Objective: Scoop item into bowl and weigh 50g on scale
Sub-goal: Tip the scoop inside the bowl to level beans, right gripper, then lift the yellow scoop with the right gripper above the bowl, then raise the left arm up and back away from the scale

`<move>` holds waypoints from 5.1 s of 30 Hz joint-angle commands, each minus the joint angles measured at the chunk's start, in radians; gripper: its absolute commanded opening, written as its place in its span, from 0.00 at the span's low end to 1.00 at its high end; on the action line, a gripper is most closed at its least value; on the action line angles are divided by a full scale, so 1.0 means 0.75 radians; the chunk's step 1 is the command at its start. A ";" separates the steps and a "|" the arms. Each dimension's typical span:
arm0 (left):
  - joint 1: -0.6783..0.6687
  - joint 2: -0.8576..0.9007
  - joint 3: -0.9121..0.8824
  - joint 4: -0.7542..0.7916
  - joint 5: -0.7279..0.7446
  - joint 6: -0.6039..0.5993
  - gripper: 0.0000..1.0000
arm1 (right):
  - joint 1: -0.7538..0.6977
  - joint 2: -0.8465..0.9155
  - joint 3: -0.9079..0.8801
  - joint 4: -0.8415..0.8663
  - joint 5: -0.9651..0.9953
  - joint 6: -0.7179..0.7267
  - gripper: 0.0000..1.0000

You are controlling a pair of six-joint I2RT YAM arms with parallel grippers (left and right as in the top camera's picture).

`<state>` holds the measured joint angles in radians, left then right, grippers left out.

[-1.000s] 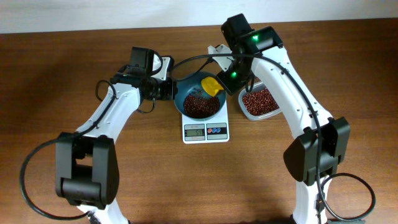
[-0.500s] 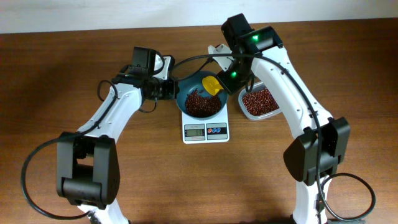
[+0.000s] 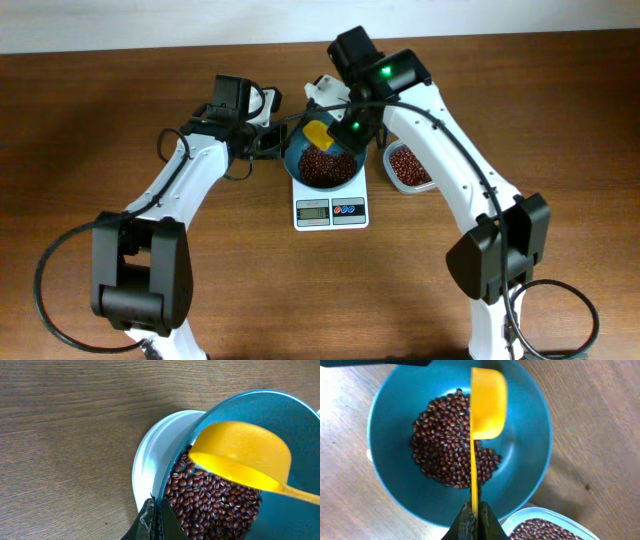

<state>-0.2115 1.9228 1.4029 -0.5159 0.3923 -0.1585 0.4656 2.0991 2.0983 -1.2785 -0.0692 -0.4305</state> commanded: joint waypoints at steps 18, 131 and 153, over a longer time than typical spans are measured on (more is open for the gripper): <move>-0.006 0.014 0.028 0.002 0.006 -0.023 0.00 | 0.069 -0.044 -0.046 -0.032 0.156 0.063 0.04; -0.108 0.056 0.202 -0.268 -0.249 0.184 0.48 | -0.300 -0.123 0.018 -0.146 -0.626 0.026 0.04; -0.108 0.062 0.201 -0.293 -0.361 0.203 0.47 | -0.300 -0.123 0.018 -0.146 -0.626 0.026 0.04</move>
<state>-0.2943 1.9572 1.5391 -0.7345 0.1371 -0.0219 0.2371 2.0518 2.0907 -1.3903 -0.5186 -0.4004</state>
